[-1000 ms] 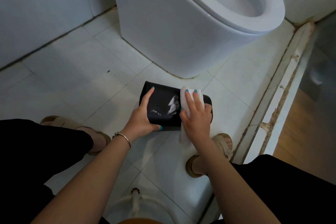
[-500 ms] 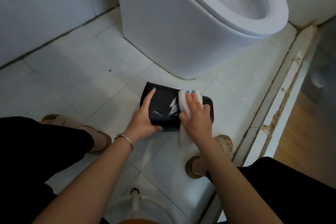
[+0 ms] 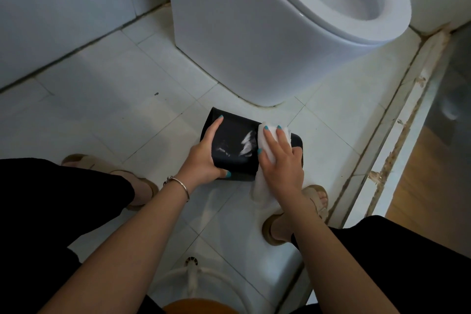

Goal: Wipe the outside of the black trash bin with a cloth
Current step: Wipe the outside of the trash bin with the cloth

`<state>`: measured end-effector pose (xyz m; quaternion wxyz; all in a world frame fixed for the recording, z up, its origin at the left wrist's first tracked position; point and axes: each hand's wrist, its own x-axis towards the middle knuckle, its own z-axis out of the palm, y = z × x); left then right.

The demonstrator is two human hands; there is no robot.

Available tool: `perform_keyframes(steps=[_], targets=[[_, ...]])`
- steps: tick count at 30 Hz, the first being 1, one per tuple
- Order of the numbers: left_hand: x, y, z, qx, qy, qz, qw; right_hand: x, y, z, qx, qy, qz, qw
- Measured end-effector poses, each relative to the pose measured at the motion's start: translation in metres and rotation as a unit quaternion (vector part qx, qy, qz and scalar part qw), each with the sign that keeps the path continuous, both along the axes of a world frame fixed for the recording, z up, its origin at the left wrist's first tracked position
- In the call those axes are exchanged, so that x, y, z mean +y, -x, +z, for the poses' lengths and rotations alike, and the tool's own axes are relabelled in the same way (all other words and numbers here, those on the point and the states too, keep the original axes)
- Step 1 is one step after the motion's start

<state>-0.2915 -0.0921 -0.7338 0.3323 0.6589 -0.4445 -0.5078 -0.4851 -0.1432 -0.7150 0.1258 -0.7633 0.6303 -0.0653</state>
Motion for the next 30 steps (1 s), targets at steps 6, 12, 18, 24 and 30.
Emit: perform_keyframes(steps=[6, 12, 18, 24, 30], targets=[[-0.002, 0.001, 0.002, -0.006, 0.004, -0.003, 1.0, -0.027, 0.001, 0.005, -0.016, -0.023, -0.026, 0.999], [-0.001, 0.005, -0.001, -0.014, 0.006, 0.012, 1.0, -0.011, -0.016, 0.008, 0.004, -0.01, 0.008, 1.0], [0.0, 0.005, -0.001, -0.028, 0.004, 0.013, 1.0, -0.028, 0.01, 0.01, -0.014, -0.038, 0.017, 0.999], [-0.001, 0.005, -0.006, -0.011, 0.002, 0.02, 1.0, -0.01, -0.031, 0.013, -0.009, -0.038, 0.044, 0.998], [-0.003, 0.0, -0.005, -0.01, 0.004, 0.003, 1.0, -0.019, -0.014, 0.013, -0.058, -0.053, 0.032, 0.996]])
